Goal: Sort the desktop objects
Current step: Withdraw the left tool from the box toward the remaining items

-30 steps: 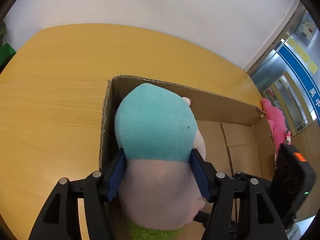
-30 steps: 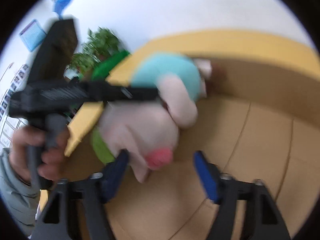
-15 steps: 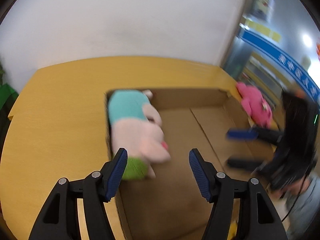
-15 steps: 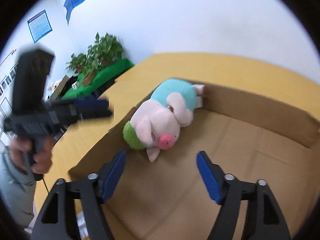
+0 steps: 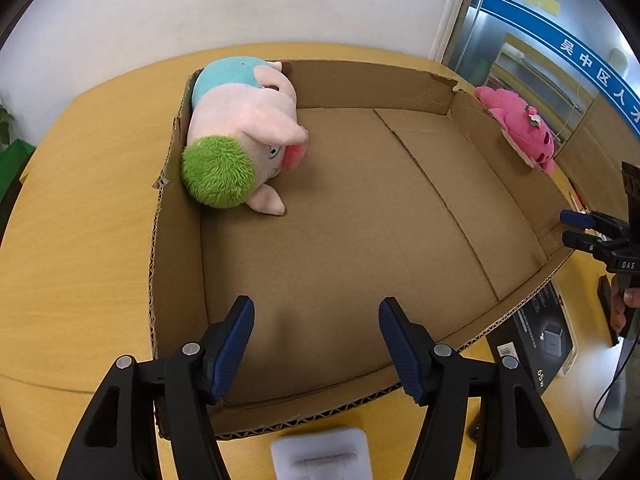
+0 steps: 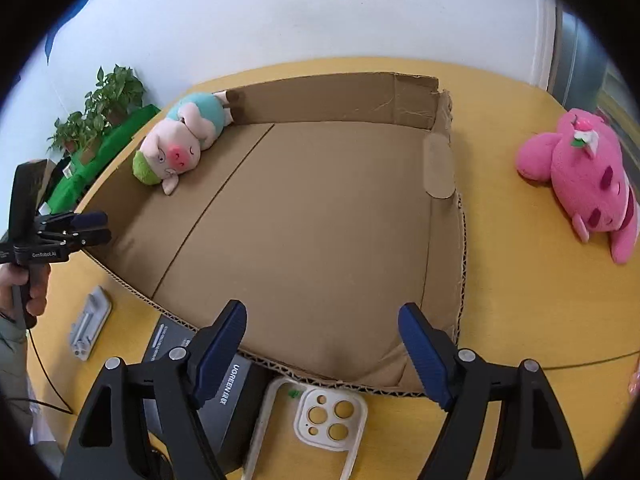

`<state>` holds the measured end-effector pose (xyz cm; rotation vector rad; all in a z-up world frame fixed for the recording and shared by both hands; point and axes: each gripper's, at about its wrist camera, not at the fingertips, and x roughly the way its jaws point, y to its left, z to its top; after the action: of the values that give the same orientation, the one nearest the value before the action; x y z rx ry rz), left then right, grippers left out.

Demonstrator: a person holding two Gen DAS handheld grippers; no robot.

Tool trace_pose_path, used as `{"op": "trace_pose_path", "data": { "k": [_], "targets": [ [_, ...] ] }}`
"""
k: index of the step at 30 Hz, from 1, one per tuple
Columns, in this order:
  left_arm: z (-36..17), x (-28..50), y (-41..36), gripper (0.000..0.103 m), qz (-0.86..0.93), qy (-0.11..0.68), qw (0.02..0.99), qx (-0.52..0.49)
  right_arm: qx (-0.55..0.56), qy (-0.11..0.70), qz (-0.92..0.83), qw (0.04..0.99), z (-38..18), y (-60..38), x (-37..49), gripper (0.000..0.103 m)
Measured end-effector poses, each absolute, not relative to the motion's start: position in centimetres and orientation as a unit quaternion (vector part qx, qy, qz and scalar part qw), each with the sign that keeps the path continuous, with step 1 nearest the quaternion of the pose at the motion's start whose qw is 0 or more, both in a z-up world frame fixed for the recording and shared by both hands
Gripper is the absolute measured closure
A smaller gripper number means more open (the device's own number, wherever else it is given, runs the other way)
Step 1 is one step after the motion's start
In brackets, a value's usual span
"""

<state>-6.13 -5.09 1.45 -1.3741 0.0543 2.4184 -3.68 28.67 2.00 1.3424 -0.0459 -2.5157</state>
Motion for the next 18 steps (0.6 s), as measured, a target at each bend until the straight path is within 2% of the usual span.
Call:
{"op": "trace_pose_path", "data": {
  "k": [6, 10, 11, 12, 14, 18],
  "targets": [
    [2.3, -4.7, -5.9, 0.034, 0.864, 0.011, 0.157, -0.479, 0.455, -0.012, -0.881, 0.13, 2.3, 28.8, -2.3, 0.024],
    [6.2, -1.9, -6.3, 0.034, 0.901, -0.017, 0.132, -0.412, 0.396, 0.008, -0.912, 0.106, 5.9, 28.7, 0.0, 0.024],
    [7.2, -1.0, -6.3, 0.031, 0.912, -0.021, 0.125, -0.389, 0.377, 0.019, -0.921, 0.099, 6.7, 28.5, 0.6, 0.023],
    [8.8, 0.7, -6.1, 0.02, 0.928, -0.026, 0.114, -0.352, 0.358, 0.029, -0.928, 0.095, 7.5, 28.1, 1.2, 0.023],
    [10.6, 3.1, -5.7, 0.008, 0.947, -0.03, 0.102, -0.302, 0.322, 0.04, -0.942, 0.091, 9.0, 27.4, 3.0, 0.019],
    [12.5, 7.5, -3.6, 0.005, 0.969, -0.005, 0.068, -0.239, 0.294, 0.033, -0.949, 0.105, 10.2, 26.4, 5.3, 0.019]
  ]
}}
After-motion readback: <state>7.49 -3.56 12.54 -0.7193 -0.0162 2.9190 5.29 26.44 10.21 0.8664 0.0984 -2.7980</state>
